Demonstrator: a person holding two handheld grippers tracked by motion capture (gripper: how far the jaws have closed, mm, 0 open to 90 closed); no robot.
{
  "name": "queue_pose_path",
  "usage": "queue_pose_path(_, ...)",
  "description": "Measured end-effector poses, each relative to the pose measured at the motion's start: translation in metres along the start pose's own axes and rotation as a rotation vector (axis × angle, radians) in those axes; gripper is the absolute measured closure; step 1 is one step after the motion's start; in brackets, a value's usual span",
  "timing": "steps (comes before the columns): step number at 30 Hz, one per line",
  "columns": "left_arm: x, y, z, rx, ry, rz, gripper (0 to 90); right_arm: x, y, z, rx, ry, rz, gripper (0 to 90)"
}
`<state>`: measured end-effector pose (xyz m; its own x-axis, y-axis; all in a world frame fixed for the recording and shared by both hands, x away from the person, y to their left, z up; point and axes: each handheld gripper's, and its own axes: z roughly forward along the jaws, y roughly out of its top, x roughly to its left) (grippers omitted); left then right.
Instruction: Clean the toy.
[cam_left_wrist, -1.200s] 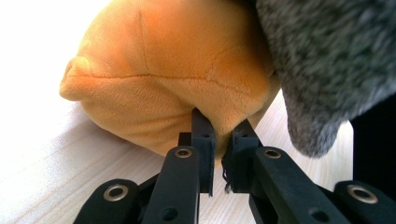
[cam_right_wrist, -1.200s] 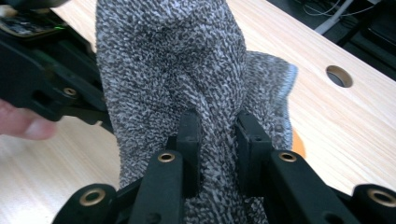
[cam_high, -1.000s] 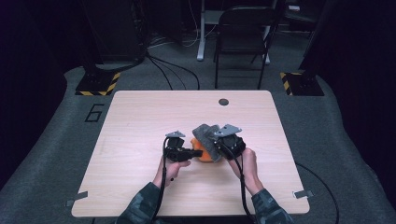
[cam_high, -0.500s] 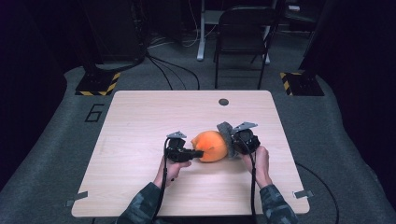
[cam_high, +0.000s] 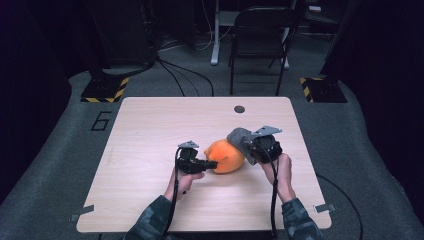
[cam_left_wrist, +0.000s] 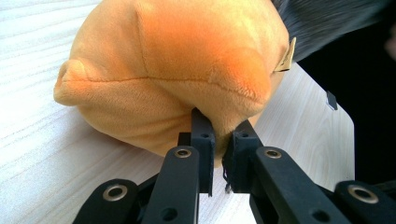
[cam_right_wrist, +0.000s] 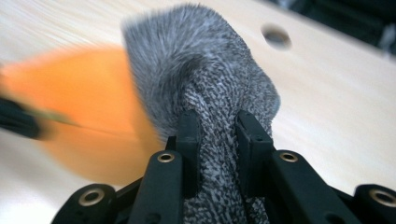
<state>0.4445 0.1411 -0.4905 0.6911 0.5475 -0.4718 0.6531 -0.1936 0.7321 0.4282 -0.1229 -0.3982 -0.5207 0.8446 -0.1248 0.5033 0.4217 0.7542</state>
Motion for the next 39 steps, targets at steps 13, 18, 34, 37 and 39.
queue_pose_path(13,-0.001,-0.001,0.001,0.003,-0.005,0.006,83.7,0.068,0.006,0.011,0.016,0.074,-0.199,73.5)
queue_pose_path(18,-0.001,-0.001,0.002,0.003,-0.008,0.003,83.6,0.054,0.005,0.01,0.024,0.058,-0.178,73.5)
queue_pose_path(34,-0.001,-0.002,0.003,0.006,-0.019,0.0,83.6,-0.008,-0.021,0.036,0.119,-0.016,0.006,73.7)
queue_pose_path(37,-0.002,-0.002,0.003,0.008,-0.014,0.005,83.6,-0.016,-0.029,0.047,0.15,-0.028,0.025,73.7)
queue_pose_path(39,-0.001,-0.002,0.004,0.007,-0.016,0.01,83.6,-0.02,-0.036,0.055,0.176,-0.018,0.048,73.7)
